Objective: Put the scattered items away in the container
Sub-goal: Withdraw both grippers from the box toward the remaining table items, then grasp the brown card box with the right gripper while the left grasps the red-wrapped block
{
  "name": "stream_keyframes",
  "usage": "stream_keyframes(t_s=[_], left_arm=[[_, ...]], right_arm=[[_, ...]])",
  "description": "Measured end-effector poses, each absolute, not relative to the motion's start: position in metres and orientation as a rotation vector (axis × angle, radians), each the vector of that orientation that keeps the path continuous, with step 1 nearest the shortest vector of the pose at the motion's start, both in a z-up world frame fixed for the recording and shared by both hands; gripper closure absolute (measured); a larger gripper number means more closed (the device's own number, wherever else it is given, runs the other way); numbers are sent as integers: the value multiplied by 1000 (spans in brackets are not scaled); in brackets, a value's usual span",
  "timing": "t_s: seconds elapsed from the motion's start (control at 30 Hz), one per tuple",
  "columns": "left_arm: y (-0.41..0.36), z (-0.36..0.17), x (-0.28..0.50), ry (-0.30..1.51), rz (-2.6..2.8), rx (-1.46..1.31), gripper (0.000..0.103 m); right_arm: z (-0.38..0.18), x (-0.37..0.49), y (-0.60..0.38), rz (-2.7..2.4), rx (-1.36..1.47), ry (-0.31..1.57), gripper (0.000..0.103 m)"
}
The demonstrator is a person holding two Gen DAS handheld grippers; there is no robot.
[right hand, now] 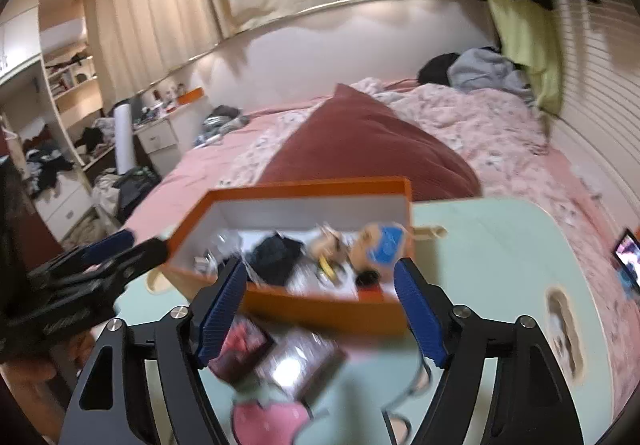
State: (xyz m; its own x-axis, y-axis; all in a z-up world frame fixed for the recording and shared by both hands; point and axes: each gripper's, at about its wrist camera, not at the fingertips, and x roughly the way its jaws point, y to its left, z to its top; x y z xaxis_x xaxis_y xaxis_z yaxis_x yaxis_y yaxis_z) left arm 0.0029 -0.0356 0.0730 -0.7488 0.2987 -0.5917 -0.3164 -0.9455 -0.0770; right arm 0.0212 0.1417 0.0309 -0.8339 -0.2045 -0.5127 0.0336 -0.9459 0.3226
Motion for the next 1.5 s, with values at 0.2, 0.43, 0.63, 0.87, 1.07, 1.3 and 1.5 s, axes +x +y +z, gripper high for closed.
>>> stream_keyframes(t_s=[0.2,0.43,0.63,0.87,1.07,1.3,1.5], left_arm=[[-37,30,23,-18,2640,-985,25],[-57,17,28,-160,2688,-958,25],[-46,13,29,-99,2701,-965,25],[-46,13,29,-101,2701,-968,25],[-45,13,29,-94,2705,-963,25],[-45,11,28,-92,2706,-971,25],[-47,11,28,-100,2704,-968,25]], right_arm=[[-7,29,130,-2800,1049,-360,24],[-15,8,129,-2698,1123,-456,24],[-31,-14,120,-2604,1251,-532,26],[-29,-5,117,-2693,1282,-400,40],[-34,5,119,-2713,1260,-370,40],[-37,4,92,-2774,1306,-112,30],[-39,5,105,-2801,1298,-168,36]])
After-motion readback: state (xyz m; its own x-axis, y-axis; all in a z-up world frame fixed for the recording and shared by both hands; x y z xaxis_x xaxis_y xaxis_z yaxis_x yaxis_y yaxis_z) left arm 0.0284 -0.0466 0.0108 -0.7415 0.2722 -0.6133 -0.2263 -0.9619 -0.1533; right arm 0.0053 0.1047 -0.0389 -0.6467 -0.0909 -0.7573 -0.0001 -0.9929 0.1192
